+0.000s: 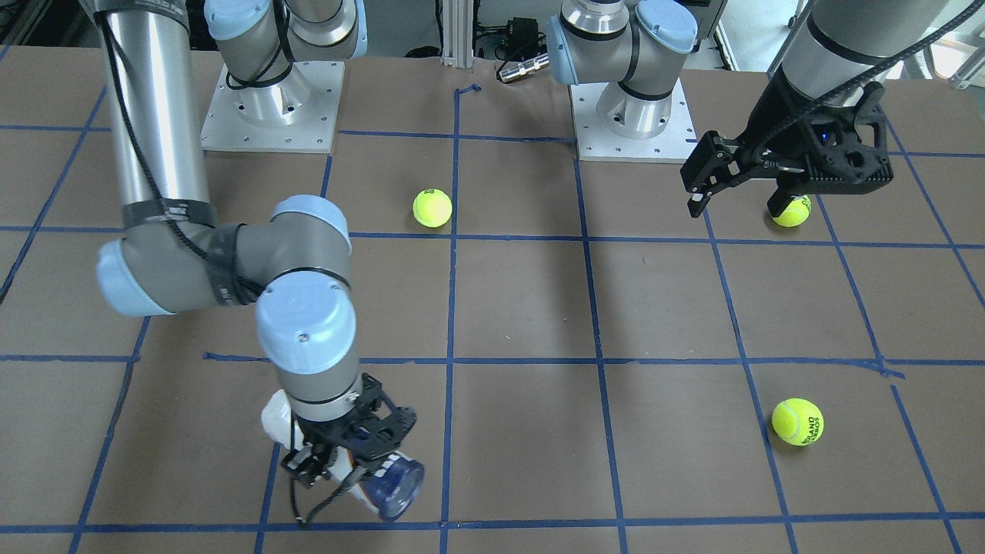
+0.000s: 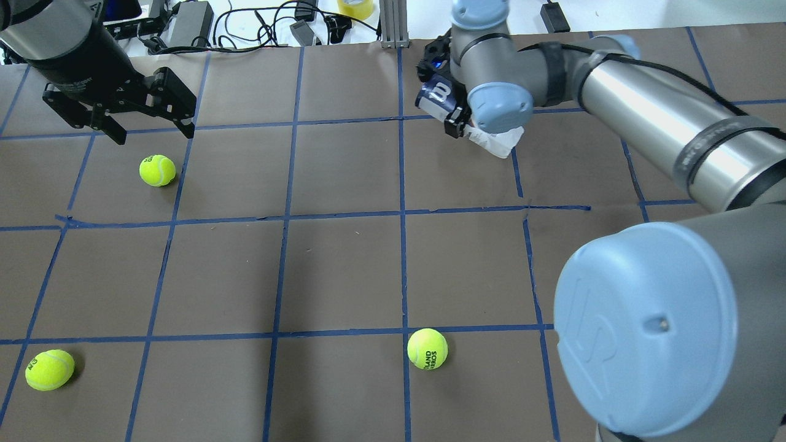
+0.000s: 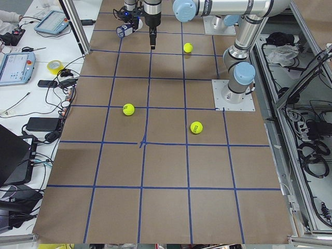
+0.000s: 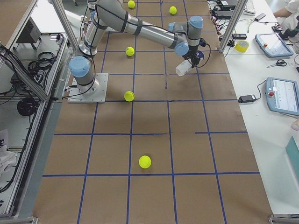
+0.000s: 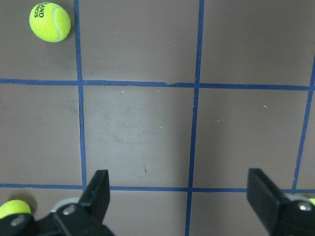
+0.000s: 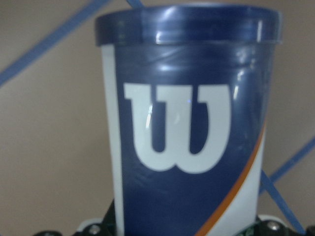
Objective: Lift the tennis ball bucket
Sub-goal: 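Carry the can toward the table centre and lay it on its side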
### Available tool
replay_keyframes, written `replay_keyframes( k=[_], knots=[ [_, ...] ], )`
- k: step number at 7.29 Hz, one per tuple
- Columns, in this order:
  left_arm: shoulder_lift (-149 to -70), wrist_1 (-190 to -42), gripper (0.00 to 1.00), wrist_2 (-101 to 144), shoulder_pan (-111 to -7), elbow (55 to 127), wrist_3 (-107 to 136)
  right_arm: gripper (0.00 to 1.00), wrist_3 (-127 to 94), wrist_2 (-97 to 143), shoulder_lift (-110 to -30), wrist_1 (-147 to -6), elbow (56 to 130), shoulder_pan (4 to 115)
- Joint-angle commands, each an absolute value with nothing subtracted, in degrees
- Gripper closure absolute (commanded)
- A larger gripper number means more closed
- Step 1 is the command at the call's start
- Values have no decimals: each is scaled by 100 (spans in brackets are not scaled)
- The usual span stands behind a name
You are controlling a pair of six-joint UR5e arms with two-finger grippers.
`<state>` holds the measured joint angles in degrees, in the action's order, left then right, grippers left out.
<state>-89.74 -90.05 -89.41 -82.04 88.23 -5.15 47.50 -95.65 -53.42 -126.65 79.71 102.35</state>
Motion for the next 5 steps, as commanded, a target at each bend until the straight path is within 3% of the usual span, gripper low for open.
replay_keyframes(
  k=[1, 5],
  knots=[
    [-8974, -8991, 0, -8895, -8104, 8815, -519, 27, 6284, -9562, -5134, -13312, 7928, 10879],
    [-8991, -8983, 0, -8851, -7868, 8771, -814, 25, 7373, -9562, -4484, -13368, 7156, 11599]
  ],
)
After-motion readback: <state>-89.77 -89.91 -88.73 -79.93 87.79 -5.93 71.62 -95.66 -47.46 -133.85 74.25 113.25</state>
